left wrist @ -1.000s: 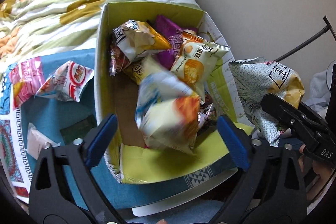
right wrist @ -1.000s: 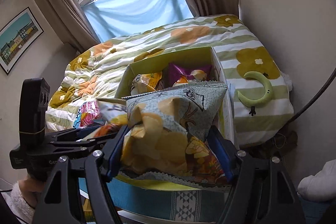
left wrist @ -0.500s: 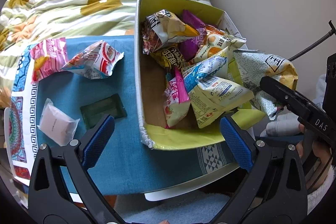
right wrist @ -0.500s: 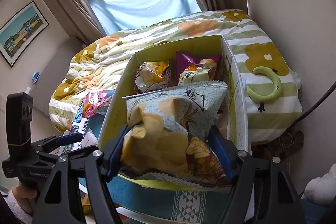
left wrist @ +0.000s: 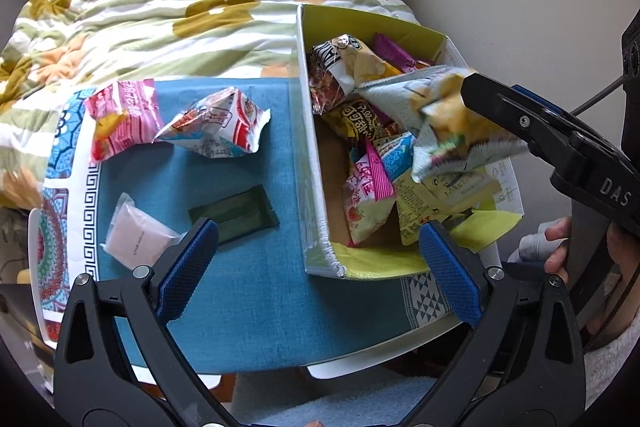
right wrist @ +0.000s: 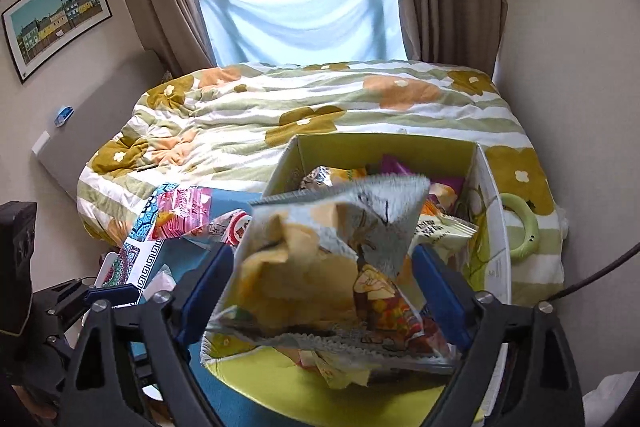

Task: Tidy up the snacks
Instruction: 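Release both bags into the box and withdraw both tools toward the table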

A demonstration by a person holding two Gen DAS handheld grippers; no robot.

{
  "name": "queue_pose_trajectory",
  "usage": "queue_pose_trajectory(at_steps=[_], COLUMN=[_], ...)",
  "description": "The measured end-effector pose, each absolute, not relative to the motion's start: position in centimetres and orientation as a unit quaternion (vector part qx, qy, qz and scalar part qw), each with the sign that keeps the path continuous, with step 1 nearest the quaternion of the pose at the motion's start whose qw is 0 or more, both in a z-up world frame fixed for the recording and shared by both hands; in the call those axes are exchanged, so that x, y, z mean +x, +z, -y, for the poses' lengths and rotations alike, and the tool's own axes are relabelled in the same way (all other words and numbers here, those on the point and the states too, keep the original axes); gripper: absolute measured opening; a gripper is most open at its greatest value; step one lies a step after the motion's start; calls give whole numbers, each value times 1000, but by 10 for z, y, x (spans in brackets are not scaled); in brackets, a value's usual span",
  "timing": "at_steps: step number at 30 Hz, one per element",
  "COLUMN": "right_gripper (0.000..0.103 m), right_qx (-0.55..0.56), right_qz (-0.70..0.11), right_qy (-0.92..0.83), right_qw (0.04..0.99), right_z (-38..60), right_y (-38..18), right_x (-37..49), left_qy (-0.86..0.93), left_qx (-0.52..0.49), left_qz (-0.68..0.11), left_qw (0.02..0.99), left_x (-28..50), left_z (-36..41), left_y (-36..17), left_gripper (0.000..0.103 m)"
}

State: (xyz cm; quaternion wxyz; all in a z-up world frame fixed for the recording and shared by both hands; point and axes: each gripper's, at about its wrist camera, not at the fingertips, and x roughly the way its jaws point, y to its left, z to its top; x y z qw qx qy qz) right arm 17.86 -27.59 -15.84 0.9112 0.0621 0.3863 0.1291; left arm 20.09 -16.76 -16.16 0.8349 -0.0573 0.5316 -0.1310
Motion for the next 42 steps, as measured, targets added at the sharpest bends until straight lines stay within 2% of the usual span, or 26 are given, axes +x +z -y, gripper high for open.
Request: queue_pose_trajectory(at_steps=[1, 13, 31, 42], right_gripper=[102, 102, 102, 102], right_qx=[62, 73, 78, 85], right_qz=[-384, -377, -361, -368], right_qy=[132, 152, 208, 190], right_qw=[912, 910, 906, 906], right_z=[273, 276, 269, 214], right_y=[-159, -179, -145, -155], right_x=[177, 145, 120, 104], left_qy=[-128, -100, -20, -50], left_qx=[-57, -72, -83, -71], left_qz=[-533, -539, -471, -501], left_qw=[834, 833, 878, 861], left_x=[200, 171, 118, 133], left_z=[166, 148, 92, 41], left_y=[-164, -177, -118, -147], left_gripper=[100, 100, 100, 100])
